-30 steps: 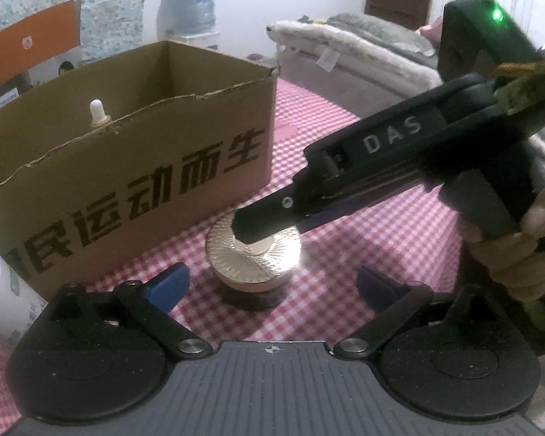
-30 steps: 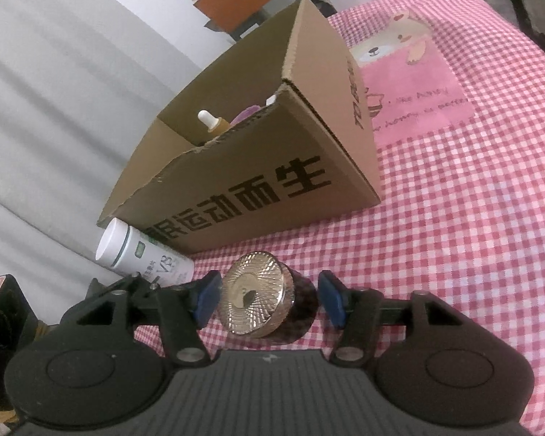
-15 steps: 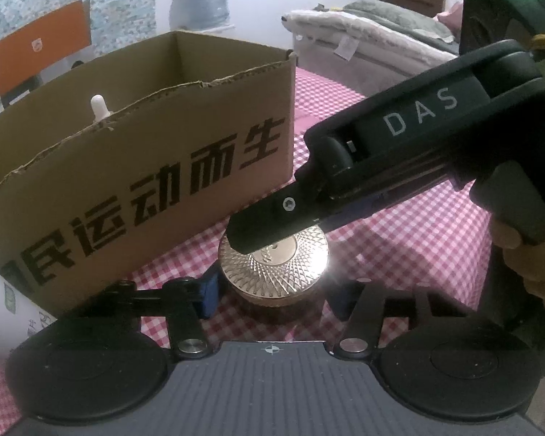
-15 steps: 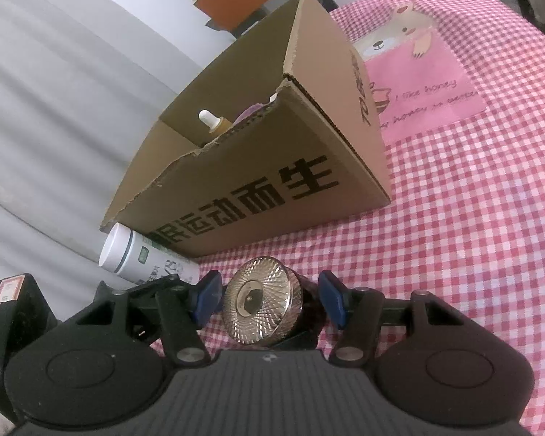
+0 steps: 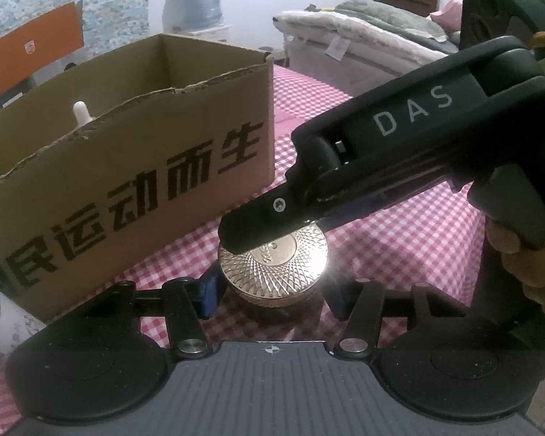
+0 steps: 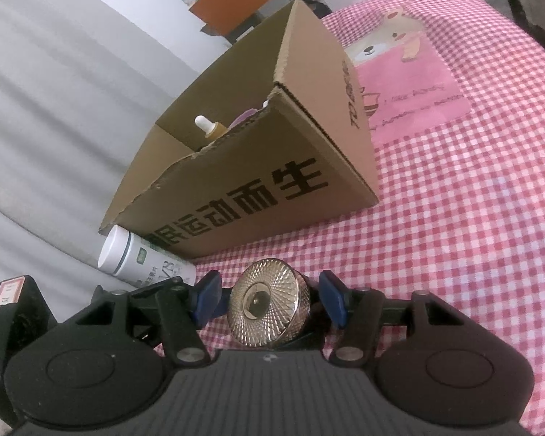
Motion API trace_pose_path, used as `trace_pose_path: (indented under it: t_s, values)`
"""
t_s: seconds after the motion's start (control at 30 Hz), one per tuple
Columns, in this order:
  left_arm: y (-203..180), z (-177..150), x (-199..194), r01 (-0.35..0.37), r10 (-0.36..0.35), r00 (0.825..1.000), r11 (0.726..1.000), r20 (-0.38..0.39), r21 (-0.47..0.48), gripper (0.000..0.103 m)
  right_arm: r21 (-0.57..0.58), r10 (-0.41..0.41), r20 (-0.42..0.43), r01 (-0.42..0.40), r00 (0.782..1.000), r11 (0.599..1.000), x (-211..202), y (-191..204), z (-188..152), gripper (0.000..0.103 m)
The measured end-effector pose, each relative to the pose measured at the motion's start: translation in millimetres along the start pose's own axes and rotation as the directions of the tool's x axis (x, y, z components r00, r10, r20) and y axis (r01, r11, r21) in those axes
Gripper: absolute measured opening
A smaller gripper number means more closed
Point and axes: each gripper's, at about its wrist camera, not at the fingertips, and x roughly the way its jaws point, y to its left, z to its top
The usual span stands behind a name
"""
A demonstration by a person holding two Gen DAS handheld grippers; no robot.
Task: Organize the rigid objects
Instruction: 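Lower the right gripper onto the gold round jar and close on it, then lift the gold jar with the right gripper and carry it over the box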
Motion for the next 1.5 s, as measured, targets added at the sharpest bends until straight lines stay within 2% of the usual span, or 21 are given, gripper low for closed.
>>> trace_pose_path:
  t_s: [0.17,0.37,0.5,0.8,0.9,1.07,1.5]
  values:
    - [-2.8,-0.2,-0.7,-0.004,0.004,1.0,1.0,-0.002,0.002,0.057,0.006,-0.006,0.021,0.006,1.0,1.0,-8.5,-4.3,-0.2,0.062]
    - [-3.6,-0.8,-2.0,-0.018,0.018,1.0,1.0,-0.002,0.0,0.062,0.026,0.01,0.034,-0.011,0.999,1.0,-13.9,-11.3,-1.9,0.062]
    - [-1.7,-0.7,1.2,-0.016,0.016,1.0,1.0,-0.004,-0.011,0.062,0.024,0.026,0.025,-0.026,0.999,0.999,-9.0,-10.1,-1.6,0.062]
    - [6.2,-3.1,7.1,0.015,-0.016,1.0,0.998,-0.003,-0.054,0.058,0.021,0.006,0.004,-0.006,1.0,1.0,-5.6,-6.0,-5.5,0.062]
    - [7.8,-3.7,6.9,0.01,-0.01,1.0,0.998,-0.002,-0.059,0.057,0.015,-0.01,-0.005,0.01,1.0,1.0,-3.7,-5.4,-10.5,0.056]
    - [9.8,-0.3,5.1,0.001,-0.002,1.0,0.998,-0.012,-0.068,0.056,-0.001,-0.029,0.013,0.029,0.999,1.0,-3.6,0.3,-13.9,0.053]
    - [7.8,9.9,-17.9,-0.05,0.051,0.999,0.996,0.015,-0.079,0.056,-0.048,-0.007,0.045,0.009,0.999,0.999,-11.1,21.7,-9.4,0.053]
